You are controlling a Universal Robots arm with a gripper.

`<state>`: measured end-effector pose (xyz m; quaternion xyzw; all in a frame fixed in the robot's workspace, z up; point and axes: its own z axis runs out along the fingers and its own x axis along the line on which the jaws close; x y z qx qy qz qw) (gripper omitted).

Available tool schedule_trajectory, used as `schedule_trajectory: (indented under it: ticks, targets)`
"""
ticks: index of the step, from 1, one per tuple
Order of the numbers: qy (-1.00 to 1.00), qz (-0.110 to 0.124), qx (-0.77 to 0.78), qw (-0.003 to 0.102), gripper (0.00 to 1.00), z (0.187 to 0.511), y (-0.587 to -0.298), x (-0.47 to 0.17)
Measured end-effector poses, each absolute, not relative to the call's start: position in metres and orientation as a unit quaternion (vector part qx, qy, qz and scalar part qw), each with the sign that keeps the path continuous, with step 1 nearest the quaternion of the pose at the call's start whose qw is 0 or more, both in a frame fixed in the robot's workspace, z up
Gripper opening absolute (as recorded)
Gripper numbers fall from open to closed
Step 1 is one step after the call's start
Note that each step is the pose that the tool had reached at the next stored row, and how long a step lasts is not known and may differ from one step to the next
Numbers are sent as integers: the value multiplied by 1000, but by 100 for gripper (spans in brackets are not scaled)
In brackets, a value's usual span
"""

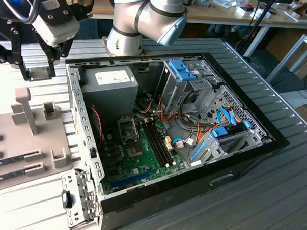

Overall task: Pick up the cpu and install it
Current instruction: 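Pick up the cpu and move it towards the insertion slot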

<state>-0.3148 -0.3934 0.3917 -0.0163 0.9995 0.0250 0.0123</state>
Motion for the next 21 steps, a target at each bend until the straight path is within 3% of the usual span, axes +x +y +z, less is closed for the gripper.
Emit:
schedule_trajectory:
  ticks: [21]
  targets:
    - [999,25,-16,12,47,388,-393,-297]
